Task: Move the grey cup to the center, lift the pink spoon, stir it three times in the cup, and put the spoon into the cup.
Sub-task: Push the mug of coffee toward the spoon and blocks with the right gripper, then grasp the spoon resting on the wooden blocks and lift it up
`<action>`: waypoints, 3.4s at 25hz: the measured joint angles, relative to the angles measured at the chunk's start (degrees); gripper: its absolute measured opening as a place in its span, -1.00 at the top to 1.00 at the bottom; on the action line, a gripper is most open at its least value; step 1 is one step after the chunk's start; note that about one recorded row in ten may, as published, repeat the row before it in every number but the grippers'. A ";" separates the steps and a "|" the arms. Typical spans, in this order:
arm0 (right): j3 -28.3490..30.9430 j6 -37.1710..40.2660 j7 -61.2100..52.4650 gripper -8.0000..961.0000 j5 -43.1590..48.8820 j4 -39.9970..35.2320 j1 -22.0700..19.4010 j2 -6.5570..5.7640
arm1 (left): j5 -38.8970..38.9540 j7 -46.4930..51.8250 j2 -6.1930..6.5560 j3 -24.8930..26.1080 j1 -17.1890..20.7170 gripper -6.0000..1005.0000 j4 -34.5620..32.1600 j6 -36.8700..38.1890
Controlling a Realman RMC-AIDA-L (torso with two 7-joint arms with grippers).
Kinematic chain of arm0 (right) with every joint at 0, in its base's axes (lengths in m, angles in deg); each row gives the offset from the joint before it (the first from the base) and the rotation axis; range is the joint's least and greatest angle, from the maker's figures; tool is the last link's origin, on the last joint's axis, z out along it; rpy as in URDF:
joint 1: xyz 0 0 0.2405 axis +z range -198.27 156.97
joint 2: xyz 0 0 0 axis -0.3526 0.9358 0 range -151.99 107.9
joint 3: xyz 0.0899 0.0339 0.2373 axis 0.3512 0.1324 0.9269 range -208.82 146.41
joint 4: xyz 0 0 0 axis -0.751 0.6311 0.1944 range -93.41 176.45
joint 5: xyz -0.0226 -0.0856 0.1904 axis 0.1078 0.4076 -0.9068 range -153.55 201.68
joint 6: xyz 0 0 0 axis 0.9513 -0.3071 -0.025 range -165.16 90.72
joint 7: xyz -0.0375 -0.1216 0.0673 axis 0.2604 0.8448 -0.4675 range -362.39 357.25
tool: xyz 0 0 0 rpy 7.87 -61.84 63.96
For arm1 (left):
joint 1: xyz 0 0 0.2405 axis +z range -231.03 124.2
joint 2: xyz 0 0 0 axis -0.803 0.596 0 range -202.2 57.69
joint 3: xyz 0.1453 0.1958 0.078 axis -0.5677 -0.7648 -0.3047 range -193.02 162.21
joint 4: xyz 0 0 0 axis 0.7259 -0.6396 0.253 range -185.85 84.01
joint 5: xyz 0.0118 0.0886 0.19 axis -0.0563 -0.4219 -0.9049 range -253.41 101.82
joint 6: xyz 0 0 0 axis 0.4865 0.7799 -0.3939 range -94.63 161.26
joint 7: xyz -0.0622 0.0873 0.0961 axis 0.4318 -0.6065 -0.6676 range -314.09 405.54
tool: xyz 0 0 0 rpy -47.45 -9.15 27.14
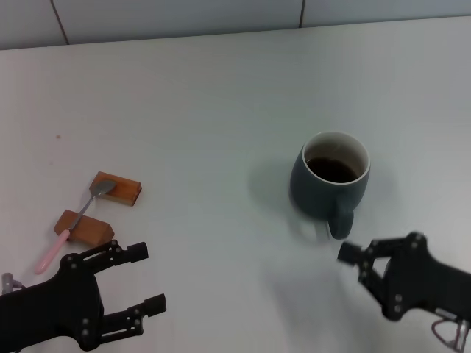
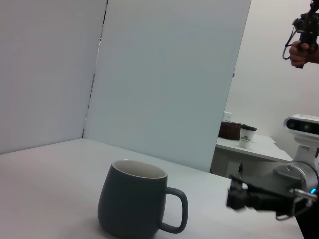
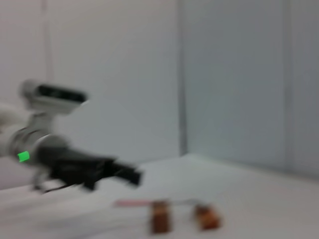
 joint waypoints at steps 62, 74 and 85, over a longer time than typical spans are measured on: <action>12.54 -36.94 26.77 0.94 -15.50 29.04 16.33 0.27 | 0.52 -0.22 0.19 0.66 -0.35 -0.56 0.00 -0.41; 17.92 -4.43 7.97 0.94 -15.62 13.38 3.60 -0.11 | 0.53 -1.00 0.03 1.34 -0.39 -0.55 0.03 -0.70; 3.97 1.62 -7.01 0.91 -1.79 -3.44 1.47 -0.26 | 0.62 -1.05 0.00 1.32 -0.51 -0.55 0.10 -0.70</action>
